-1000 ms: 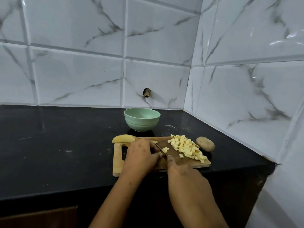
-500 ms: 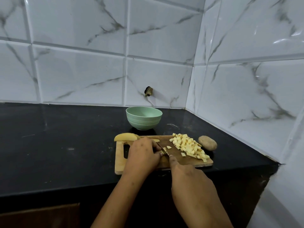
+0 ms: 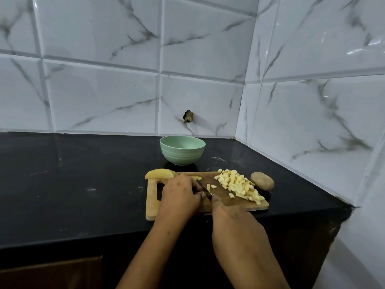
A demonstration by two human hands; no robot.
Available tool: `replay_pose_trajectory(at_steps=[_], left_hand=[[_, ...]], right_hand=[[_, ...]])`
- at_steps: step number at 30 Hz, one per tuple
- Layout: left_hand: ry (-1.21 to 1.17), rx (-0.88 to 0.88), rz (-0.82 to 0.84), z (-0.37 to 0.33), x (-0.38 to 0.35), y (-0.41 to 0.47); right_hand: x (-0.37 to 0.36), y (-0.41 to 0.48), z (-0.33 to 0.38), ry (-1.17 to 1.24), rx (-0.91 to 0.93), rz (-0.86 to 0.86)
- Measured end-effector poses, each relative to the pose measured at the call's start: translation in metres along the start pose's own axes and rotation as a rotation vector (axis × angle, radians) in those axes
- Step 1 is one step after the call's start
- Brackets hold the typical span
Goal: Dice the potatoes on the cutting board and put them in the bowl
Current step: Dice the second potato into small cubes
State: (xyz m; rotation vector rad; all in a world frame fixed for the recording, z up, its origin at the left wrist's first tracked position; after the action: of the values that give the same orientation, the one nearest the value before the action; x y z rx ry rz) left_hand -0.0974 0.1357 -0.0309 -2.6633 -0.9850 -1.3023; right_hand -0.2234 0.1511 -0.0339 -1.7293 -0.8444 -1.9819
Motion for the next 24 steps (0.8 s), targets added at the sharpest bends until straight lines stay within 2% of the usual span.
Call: replay_pose_trajectory(at_steps=[10, 17, 24], left_hand=[[-0.011, 0.011, -0.018, 0.001, 0.002, -0.003], [-0.026, 0.011, -0.044, 0.003, 0.002, -0.002], [-0.044, 0.006, -0.032, 0.004, -0.001, 0.0]], right_hand=[[0.003, 0.007, 0.0, 0.004, 0.0, -0.03], [0.003, -0.009, -0.005, -0.013, -0.039, 0.116], [0.006, -0.015, -0.003, 0.008, 0.0, 0.118]])
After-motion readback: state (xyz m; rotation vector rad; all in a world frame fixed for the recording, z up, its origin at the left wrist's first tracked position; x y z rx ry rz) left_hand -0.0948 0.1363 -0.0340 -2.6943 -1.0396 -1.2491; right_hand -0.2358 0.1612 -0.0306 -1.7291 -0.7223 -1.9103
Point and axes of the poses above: each hand's wrist, its own y-axis towards the middle knuckle, its own x-axis out of the back of the hand, z = x × y, the point moved 6 cm from there along y, towards the middle knuckle, and after that the axes turned 9 degrees about x, right-handed, at the moved point
